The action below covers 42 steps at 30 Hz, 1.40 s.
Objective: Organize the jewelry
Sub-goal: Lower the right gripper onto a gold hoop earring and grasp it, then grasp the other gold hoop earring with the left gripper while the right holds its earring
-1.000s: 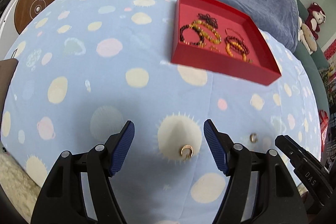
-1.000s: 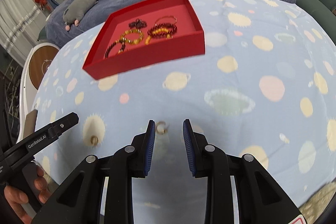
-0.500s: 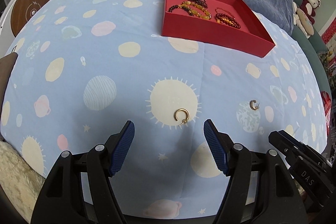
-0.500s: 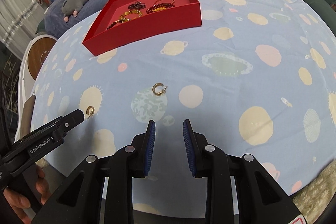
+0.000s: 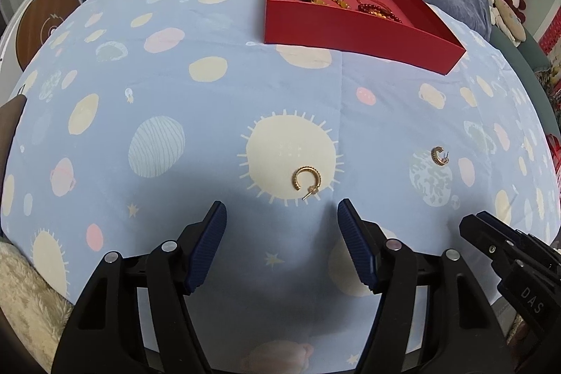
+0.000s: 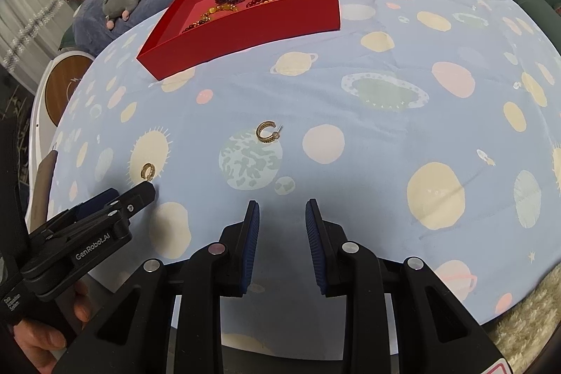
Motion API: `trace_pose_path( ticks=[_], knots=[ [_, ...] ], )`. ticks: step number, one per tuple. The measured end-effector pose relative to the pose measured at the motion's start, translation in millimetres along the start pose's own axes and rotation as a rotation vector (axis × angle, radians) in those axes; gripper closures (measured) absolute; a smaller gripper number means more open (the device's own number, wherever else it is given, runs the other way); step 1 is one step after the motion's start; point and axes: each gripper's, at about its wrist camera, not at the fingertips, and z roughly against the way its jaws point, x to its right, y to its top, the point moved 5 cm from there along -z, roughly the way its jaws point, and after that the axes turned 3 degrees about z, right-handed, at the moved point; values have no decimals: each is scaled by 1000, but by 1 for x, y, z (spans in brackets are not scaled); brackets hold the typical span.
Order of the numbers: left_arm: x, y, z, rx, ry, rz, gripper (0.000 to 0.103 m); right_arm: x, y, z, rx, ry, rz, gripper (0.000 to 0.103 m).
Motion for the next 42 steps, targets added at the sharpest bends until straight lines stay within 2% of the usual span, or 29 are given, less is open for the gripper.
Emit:
trace_pose_path(
  ticks=[6,17,31,36,39,42],
  knots=[
    [6,7,-3,3,-4,-11,47,0,3,-6,-6,-4,3,76],
    [4,9,-3,2,-20,6,47,-7,18,-20,-6,-9,30,76],
    [6,7,-5,26,-11,-30,44,-13,45,-36,23,-26,44,76],
    [2,9,-4,24,-38,-4,44,-13,46,-37,35,-42,49,85],
    [-3,11,-3,19,-62,41,47,-9,45,-35,35,-30,36,86],
    [-3,12,-3,22,-52,46,52,-7,41,-32,36,-28,31,86]
  ],
)
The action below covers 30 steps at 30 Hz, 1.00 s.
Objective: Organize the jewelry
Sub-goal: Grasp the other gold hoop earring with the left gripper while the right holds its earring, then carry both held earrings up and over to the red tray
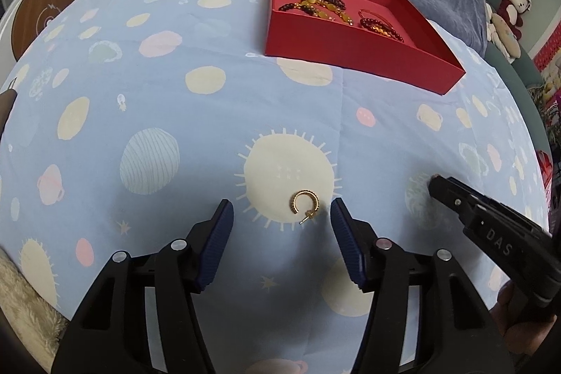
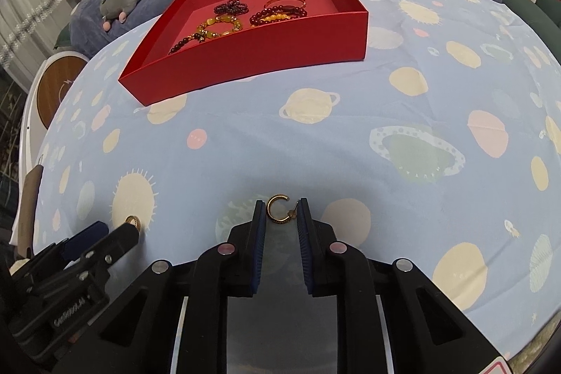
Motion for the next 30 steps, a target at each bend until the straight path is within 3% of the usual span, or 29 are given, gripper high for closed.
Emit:
trace_pose_path(
  ticks=[6,13,17,27,30],
  knots=[
    [1,0,-1,13,30,-28,61,4,-9,5,-2,9,-24,86],
    [12,0,-1,5,16,-56,62,6,-13,11,0,11,-33,86],
    [17,-2,-3,14,51,-93,62,6,-14,12,1,9,-36,86],
    [18,-1,-5,44,127,-144,86,4,-21,14,-10,8,-29,86],
    [17,-1,-4,43,123,-139,86,4,-23,16,-11,6,-29,86]
  ],
)
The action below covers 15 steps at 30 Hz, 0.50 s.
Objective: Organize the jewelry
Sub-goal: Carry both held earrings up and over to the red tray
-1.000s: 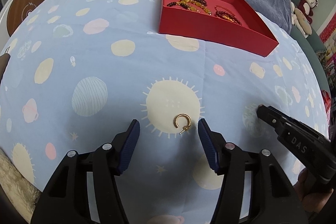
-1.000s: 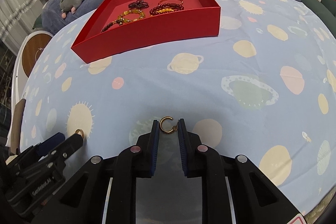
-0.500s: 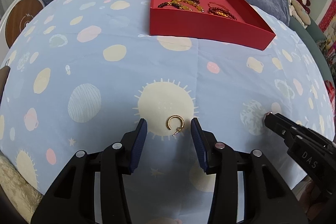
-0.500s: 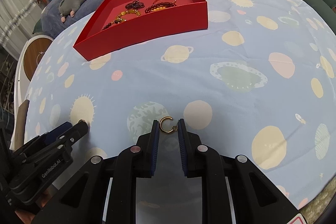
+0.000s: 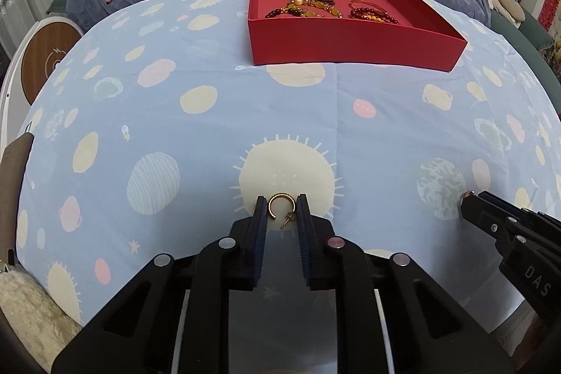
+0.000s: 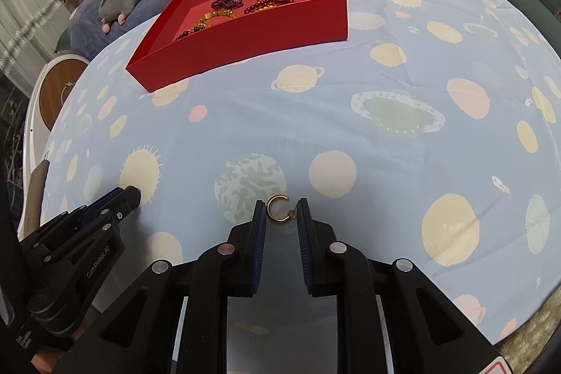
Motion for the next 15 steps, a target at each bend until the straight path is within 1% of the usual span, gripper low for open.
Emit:
trace_pose_path(
  ticks=[2,6,15],
  knots=[
    [-1,0,1,-3,-10,9,86,0,-1,1,0,-1,0,86],
    [-6,-2,7,-13,-63,58,86,1,-4,5,5,2,-4,86],
    [-17,-7,27,-18,-117,119,86,0,-14,22,22,19,-5,86]
  ],
)
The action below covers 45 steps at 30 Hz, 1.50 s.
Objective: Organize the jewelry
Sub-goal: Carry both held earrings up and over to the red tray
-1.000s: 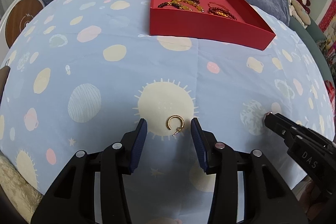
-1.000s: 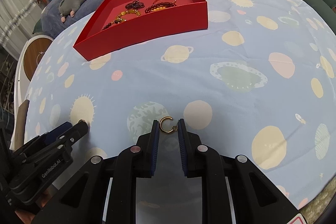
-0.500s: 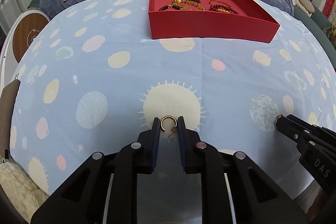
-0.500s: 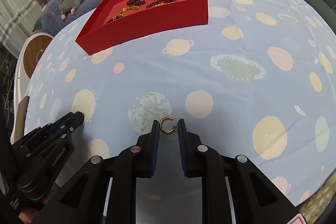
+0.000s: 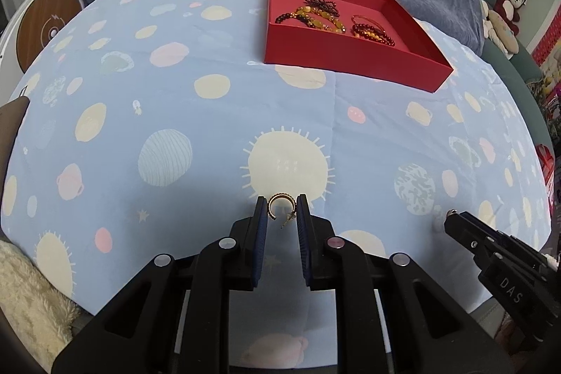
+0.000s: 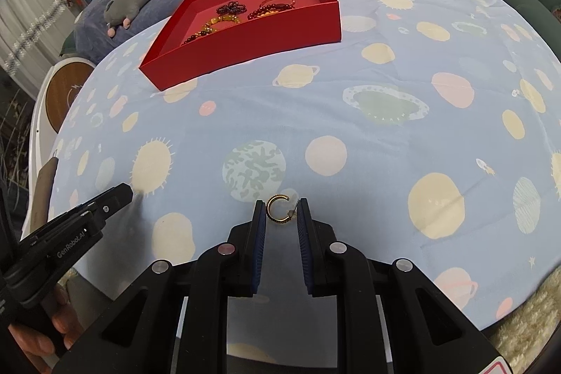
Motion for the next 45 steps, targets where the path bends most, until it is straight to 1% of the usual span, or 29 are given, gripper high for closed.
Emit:
trace_pose_path(
  ticks=[10,16,22,28,34,45],
  knots=[
    [13,6,22,19,-35,-10,86,-8,-5,18,24,28,6,86],
    [24,14,31,40,-33,-41,86,-12,6,27,53,42,9,86],
    [35,27,32,53,-32,-66,86,-18,25,30,79,49,20,86],
    [41,46,25,56,-50,-60,86,-19,48,25,96,48,30,86],
    [44,77,16,73,-56,-47,86,-16,77,18,113,42,40,86],
    [54,152,-10,120,-56,-27,86,-10,158,-1,174,39,46,86]
  ],
)
